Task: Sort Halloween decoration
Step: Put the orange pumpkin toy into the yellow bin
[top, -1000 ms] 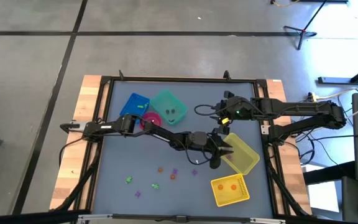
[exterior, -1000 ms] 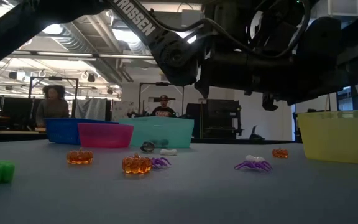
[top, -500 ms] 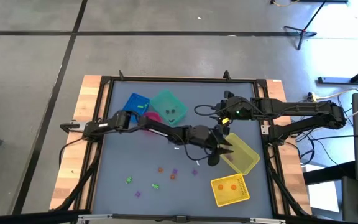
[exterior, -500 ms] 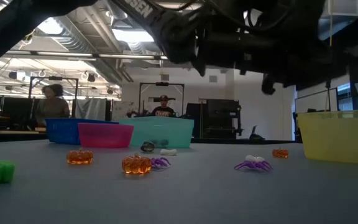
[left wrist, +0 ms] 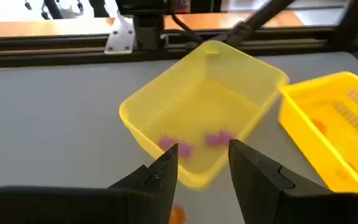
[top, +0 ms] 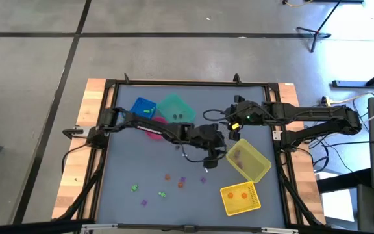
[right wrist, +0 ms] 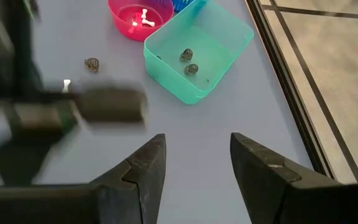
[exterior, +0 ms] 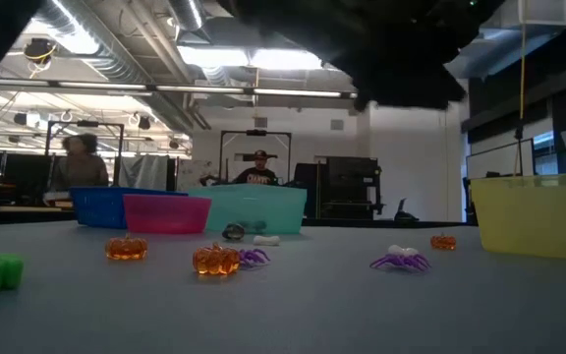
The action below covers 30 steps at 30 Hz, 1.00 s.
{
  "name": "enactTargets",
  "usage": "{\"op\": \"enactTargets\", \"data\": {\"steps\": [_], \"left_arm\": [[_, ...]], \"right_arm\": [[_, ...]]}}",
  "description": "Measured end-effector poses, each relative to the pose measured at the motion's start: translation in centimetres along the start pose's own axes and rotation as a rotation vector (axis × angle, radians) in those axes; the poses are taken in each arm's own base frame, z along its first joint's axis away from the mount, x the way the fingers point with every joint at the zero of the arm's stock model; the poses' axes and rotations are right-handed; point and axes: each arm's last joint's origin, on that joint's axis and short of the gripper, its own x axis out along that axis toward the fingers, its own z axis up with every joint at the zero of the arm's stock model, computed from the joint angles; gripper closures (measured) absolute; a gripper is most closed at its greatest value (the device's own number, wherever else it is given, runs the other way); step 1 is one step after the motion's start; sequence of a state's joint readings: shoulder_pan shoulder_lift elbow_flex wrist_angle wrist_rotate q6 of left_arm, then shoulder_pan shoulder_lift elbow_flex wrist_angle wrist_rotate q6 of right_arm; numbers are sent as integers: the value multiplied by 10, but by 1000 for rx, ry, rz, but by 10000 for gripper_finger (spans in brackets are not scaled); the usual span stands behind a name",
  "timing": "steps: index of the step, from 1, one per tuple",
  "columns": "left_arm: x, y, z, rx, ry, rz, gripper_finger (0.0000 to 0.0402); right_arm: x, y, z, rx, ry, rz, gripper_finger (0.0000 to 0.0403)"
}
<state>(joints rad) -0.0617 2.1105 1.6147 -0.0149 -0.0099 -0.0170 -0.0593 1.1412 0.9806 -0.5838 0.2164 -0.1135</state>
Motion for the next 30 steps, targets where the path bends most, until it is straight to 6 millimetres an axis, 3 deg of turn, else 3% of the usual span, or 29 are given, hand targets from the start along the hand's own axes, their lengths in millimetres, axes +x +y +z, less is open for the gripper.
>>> {"op": "enactTargets", "data": {"steps": [8, 17, 23, 30], "left_arm": [[-80, 4, -21, -26, 31, 53, 274], [-177, 2, -68, -133, -6, 169, 274], [-211, -1, -92, -171, -38, 202, 274], [-228, 1, -105, -169, -58, 220, 274]], "right_arm": [[0, 0, 0, -1, 3, 6, 224], [0, 3, 1, 1, -14, 93, 224], [0, 4, 4, 6, -54, 152, 224], [-1, 4, 14, 95, -156, 192, 224]]}}
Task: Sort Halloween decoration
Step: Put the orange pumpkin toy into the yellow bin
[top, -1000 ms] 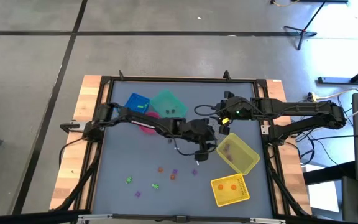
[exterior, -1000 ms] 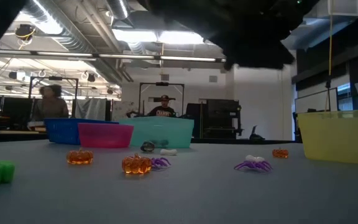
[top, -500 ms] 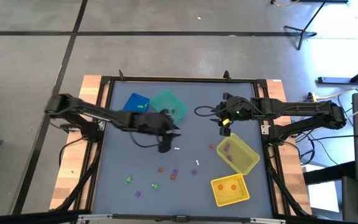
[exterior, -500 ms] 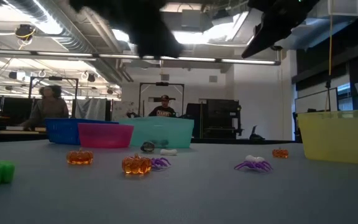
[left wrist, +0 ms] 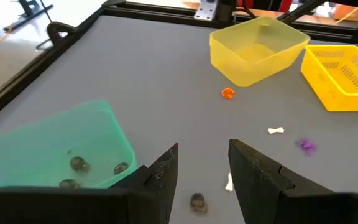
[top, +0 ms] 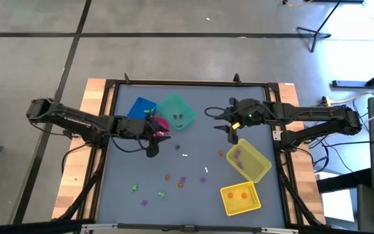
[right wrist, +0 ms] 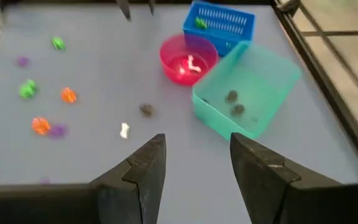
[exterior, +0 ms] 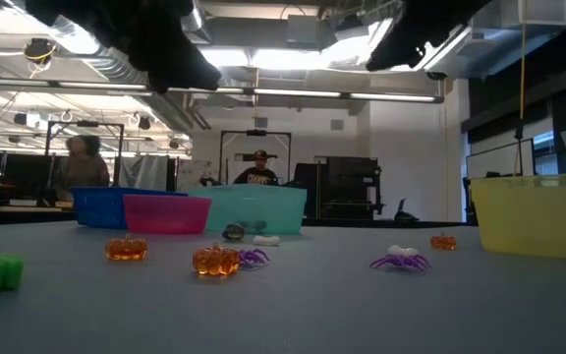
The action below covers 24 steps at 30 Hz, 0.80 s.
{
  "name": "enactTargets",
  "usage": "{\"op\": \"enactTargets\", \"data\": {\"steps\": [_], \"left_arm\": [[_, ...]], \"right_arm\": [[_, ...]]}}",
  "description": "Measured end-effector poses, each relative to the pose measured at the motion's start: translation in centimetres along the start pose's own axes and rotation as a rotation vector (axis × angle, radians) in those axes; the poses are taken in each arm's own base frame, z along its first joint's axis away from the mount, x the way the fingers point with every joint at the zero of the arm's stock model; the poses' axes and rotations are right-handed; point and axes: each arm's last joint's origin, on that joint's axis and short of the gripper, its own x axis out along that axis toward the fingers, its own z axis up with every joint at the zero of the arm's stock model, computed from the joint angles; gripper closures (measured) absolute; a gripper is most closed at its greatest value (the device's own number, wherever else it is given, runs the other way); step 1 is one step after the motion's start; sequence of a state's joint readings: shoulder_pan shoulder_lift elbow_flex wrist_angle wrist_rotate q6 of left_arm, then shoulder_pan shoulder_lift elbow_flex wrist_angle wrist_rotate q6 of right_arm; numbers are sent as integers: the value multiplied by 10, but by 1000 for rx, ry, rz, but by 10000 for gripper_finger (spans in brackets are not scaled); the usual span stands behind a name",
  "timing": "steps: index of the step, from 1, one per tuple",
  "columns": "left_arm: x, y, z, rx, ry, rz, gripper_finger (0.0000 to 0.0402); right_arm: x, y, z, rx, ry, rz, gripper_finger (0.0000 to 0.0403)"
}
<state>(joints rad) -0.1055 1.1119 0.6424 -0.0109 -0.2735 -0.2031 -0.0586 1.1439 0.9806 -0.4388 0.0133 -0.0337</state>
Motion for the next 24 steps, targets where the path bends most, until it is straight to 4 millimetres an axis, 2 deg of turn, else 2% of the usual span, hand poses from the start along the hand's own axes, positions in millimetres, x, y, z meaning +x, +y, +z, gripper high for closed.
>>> {"op": "enactTargets", "data": {"steps": [7, 12, 19, 24], "left_arm": [[-1, 3, -9, 8, 13, 33, 274], [0, 3, -8, 7, 9, 32, 274], [0, 3, -9, 7, 8, 34, 274], [0, 3, -9, 7, 8, 35, 274]], "right_arm": [[0, 4, 8, 96, -78, 125, 224], [4, 18, 15, 89, -138, 192, 224], [15, 44, 12, 37, -102, 263, 224], [29, 61, 4, 5, -30, 304, 224]]}}
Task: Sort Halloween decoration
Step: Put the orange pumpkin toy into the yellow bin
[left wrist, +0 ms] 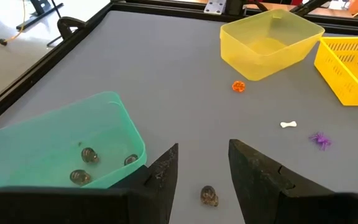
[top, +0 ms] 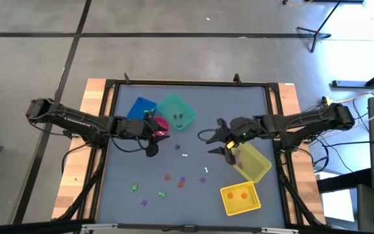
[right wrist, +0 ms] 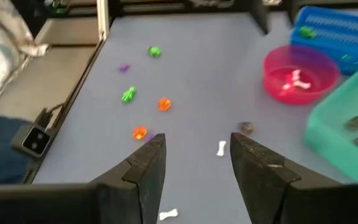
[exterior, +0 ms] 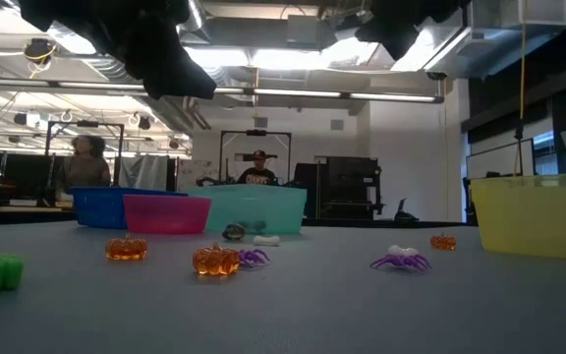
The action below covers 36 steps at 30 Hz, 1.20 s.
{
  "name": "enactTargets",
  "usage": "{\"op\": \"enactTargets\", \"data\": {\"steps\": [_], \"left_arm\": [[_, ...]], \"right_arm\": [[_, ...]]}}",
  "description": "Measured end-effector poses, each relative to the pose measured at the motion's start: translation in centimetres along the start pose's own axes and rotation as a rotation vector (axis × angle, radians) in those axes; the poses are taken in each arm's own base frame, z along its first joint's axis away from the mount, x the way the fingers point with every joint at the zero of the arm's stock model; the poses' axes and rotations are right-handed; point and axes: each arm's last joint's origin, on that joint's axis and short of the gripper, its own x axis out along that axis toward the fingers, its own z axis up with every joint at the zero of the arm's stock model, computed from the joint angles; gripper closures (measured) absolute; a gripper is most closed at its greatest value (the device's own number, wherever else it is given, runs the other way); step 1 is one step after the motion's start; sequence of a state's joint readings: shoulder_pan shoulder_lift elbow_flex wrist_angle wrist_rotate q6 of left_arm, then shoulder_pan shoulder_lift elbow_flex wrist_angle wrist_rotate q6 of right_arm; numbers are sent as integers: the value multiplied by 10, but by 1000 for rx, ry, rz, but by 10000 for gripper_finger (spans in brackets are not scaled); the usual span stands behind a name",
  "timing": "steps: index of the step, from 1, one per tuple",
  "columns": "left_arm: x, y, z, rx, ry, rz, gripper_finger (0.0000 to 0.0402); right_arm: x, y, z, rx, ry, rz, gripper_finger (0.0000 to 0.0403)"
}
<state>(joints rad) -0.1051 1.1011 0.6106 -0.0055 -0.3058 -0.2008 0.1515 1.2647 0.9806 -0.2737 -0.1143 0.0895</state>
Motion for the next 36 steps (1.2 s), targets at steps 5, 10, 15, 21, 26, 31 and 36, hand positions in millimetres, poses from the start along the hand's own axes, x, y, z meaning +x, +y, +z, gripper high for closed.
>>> {"op": "enactTargets", "data": {"steps": [5, 10, 15, 21, 26, 31, 36], "left_arm": [[0, 0, 0, -1, 0, 0, 274], [0, 0, 0, -2, 0, 0, 274], [0, 0, 0, -2, 0, 0, 274], [0, 0, 0, -2, 1, 1, 274], [0, 0, 0, -2, 1, 1, 274], [0, 0, 0, -2, 1, 1, 274], [0, 0, 0, -2, 1, 1, 274]], "right_arm": [[17, 9, -8, -16, 57, 29, 224], [29, 13, -14, -24, 102, 39, 224], [36, 13, -14, -11, 147, 33, 224], [42, 13, 5, -9, 252, -34, 224], [54, 12, 13, -9, 364, -86, 224], [69, 13, 7, -8, 472, -94, 224], [82, 19, -7, -22, 576, -90, 224]]}}
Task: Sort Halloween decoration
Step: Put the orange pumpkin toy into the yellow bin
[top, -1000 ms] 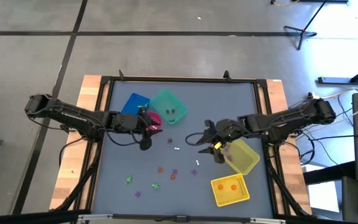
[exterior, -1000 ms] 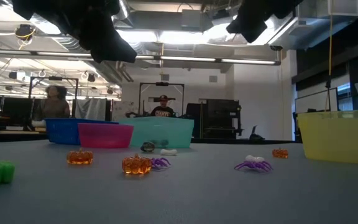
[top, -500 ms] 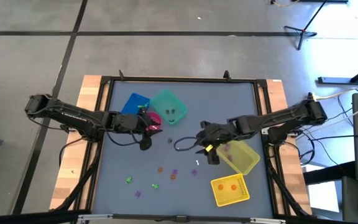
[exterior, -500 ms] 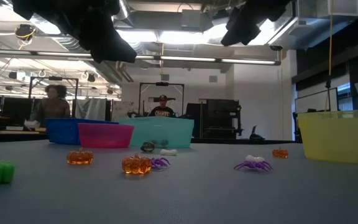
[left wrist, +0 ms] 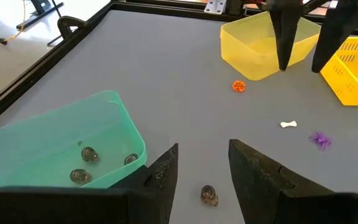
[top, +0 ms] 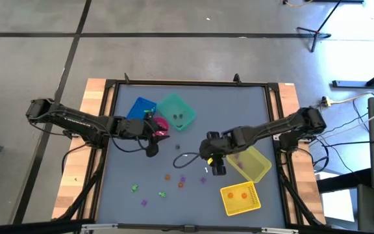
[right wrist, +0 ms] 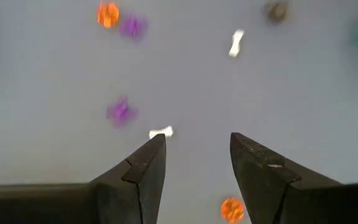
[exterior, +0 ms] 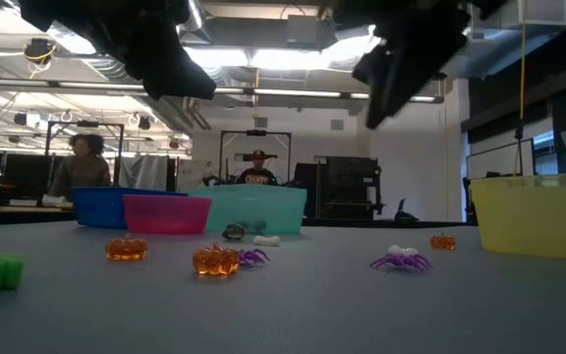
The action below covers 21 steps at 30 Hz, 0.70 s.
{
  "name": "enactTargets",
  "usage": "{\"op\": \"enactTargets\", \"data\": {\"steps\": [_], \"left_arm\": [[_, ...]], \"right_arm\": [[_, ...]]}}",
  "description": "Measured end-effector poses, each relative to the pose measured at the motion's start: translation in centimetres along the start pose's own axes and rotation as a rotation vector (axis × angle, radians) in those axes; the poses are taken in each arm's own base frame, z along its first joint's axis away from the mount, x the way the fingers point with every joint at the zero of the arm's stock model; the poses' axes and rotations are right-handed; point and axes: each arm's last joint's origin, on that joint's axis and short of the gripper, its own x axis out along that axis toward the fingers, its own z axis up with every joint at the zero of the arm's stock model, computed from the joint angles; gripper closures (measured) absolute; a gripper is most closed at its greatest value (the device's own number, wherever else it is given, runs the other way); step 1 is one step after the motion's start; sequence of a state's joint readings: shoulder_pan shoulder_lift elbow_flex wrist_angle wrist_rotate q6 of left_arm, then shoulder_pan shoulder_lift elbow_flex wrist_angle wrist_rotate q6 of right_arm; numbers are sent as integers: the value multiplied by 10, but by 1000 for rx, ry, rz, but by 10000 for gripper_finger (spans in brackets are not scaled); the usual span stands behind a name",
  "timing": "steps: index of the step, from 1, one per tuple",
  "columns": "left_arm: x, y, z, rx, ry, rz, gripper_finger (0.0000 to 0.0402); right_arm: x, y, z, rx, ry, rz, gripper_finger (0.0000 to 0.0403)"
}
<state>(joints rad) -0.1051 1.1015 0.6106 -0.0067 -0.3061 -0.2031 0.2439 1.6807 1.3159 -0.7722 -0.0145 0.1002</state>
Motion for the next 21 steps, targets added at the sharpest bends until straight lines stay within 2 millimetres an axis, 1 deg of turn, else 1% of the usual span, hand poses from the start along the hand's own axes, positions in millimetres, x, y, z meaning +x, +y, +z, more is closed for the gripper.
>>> {"op": "enactTargets", "data": {"steps": [4, 7, 11, 16, 21], "left_arm": [[0, 0, 0, 0, 0, 0, 274], [0, 0, 0, 1, 0, 0, 274], [0, 0, 0, 0, 0, 0, 274], [0, 0, 0, 1, 0, 0, 274], [0, 0, 0, 1, 0, 0, 274]], "right_arm": [[12, 5, -6, -20, 85, -48, 224], [21, 3, -10, -23, 146, -106, 224], [32, -6, -13, 4, 201, -127, 224], [46, -20, -15, 83, 255, -131, 224], [55, -31, -22, 128, 356, -115, 224]]}}
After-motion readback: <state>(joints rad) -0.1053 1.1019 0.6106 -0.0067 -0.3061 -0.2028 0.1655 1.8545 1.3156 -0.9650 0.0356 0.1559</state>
